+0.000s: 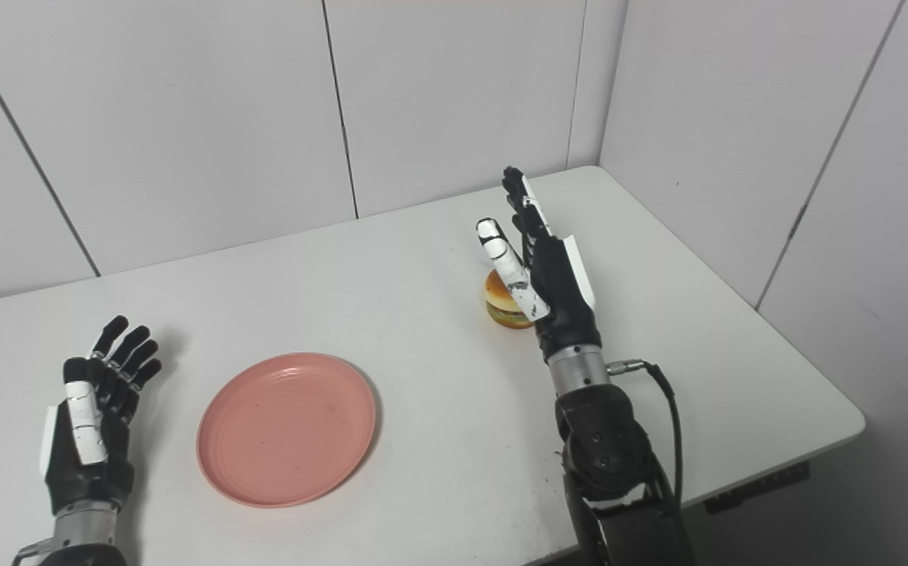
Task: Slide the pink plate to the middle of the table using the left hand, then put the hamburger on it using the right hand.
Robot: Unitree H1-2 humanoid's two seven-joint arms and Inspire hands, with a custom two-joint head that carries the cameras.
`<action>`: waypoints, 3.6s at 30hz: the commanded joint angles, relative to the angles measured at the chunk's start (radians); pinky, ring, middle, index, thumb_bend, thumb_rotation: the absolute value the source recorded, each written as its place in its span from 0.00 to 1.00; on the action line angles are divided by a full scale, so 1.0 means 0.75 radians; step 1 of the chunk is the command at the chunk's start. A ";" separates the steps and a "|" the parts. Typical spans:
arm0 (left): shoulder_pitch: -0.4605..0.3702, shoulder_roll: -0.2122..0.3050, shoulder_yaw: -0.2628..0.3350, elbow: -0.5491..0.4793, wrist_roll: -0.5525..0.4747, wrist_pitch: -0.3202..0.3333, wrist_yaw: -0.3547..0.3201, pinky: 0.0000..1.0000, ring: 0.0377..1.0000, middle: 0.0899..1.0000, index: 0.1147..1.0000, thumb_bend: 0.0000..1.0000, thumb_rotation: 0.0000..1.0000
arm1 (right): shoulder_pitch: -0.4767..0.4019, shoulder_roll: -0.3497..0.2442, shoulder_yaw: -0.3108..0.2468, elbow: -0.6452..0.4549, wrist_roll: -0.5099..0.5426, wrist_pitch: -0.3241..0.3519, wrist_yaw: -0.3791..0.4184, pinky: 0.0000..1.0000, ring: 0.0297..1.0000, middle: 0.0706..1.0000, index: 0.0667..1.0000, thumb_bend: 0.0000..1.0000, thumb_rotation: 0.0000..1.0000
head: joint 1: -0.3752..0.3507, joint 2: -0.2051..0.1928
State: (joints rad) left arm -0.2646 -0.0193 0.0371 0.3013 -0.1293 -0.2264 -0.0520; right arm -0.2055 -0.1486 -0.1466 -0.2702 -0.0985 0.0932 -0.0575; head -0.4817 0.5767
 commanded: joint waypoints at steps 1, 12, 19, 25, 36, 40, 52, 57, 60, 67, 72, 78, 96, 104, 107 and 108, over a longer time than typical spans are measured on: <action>0.087 0.005 -0.005 0.062 0.014 -0.022 -0.010 0.85 0.86 0.84 0.83 0.75 1.00 | -0.087 -0.066 -0.002 -0.005 -0.065 -0.046 -0.009 0.97 0.97 0.97 0.97 0.68 0.84 | 0.000 0.000; 0.123 0.003 -0.029 -0.023 0.027 0.055 -0.004 0.88 0.87 0.86 0.86 0.77 1.00 | -0.192 -0.274 0.029 0.115 -0.268 0.043 0.050 0.92 0.95 0.95 0.96 0.78 0.59 | 0.012 0.015; 0.130 0.008 -0.041 -0.036 0.010 0.079 -0.028 0.90 0.88 0.86 0.86 0.80 1.00 | -0.235 -0.410 0.119 0.200 -0.424 0.120 0.137 0.85 0.93 0.96 0.96 0.86 0.53 | 0.010 0.016; 0.125 0.010 -0.042 -0.021 -0.003 0.056 -0.052 0.91 0.88 0.86 0.86 0.81 1.00 | -0.299 -0.490 0.195 0.319 -0.501 0.164 0.230 0.82 0.91 0.95 0.96 0.88 0.47 | 0.012 0.014; 0.135 0.005 -0.038 -0.042 0.007 0.071 -0.051 0.91 0.88 0.86 0.86 0.81 1.00 | -0.357 -0.536 0.276 0.453 -0.574 0.212 0.324 0.82 0.92 0.95 0.96 0.93 0.45 | 0.015 0.012; 0.134 0.007 -0.036 -0.043 0.004 0.078 -0.052 0.91 0.89 0.87 0.86 0.81 1.00 | -0.364 -0.549 0.309 0.479 -0.603 0.221 0.343 0.82 0.92 0.95 0.96 0.94 0.45 | 0.012 0.011; 0.128 0.012 -0.039 -0.037 0.003 0.069 -0.065 0.91 0.89 0.87 0.86 0.81 1.00 | -0.363 -0.591 0.356 0.492 -0.679 0.270 0.392 0.86 0.94 0.96 0.96 0.94 0.47 | 0.005 0.012; 0.130 0.011 -0.037 -0.040 0.000 0.080 -0.065 0.92 0.90 0.88 0.87 0.81 1.00 | -0.357 -0.610 0.368 0.503 -0.685 0.280 0.424 0.85 0.93 0.95 0.95 0.94 0.44 | 0.008 0.011; 0.132 0.011 -0.036 -0.042 0.004 0.085 -0.062 0.91 0.89 0.87 0.86 0.82 1.00 | -0.350 -0.614 0.366 0.496 -0.679 0.297 0.449 0.86 0.93 0.95 0.95 0.94 0.38 | 0.007 0.012; 0.133 0.010 -0.036 -0.043 0.006 0.079 -0.061 0.91 0.89 0.87 0.86 0.82 1.00 | -0.338 -0.623 0.347 0.442 -0.655 0.341 0.521 0.76 0.88 0.92 0.90 0.85 0.10 | 0.001 0.015; 0.139 0.010 -0.042 -0.060 0.013 0.095 -0.061 0.92 0.89 0.87 0.87 0.80 1.00 | -0.333 -0.635 0.347 0.412 -0.625 0.359 0.569 0.74 0.86 0.89 0.86 0.82 0.01 | 0.002 0.018; 0.138 0.008 -0.045 -0.054 0.008 0.085 -0.066 0.92 0.90 0.88 0.87 0.81 1.00 | -0.313 -0.638 0.376 0.420 -0.669 0.305 0.522 0.62 0.71 0.75 0.77 0.74 0.00 | 0.010 0.019; 0.156 -0.009 -0.054 -0.103 0.010 0.118 -0.054 0.90 0.89 0.87 0.87 0.80 1.00 | -0.295 -0.574 0.372 0.514 -0.720 0.132 0.172 0.16 0.21 0.43 0.45 0.52 0.00 | 0.019 0.032; 0.160 -0.012 -0.062 -0.116 0.023 0.128 -0.044 0.90 0.89 0.87 0.87 0.80 1.00 | -0.287 -0.535 0.356 0.486 -0.756 0.081 0.041 0.23 0.28 0.42 0.46 0.52 0.00 | 0.028 0.034; 0.160 -0.014 -0.063 -0.122 0.022 0.139 -0.040 0.90 0.89 0.87 0.87 0.81 1.00 | -0.288 -0.511 0.334 0.457 -0.729 0.041 -0.001 0.19 0.24 0.43 0.45 0.53 0.00 | 0.033 0.037; 0.161 -0.016 -0.063 -0.125 0.019 0.142 -0.040 0.91 0.88 0.87 0.87 0.81 1.00 | -0.290 -0.503 0.328 0.445 -0.722 0.025 -0.013 0.19 0.24 0.43 0.45 0.53 0.00 | 0.034 0.037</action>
State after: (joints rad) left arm -0.1904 -0.0217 -0.0060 0.1850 -0.1222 -0.1296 -0.0854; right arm -0.3909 -0.5171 0.1234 0.1084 -0.6486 0.1674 -0.0221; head -0.4571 0.6059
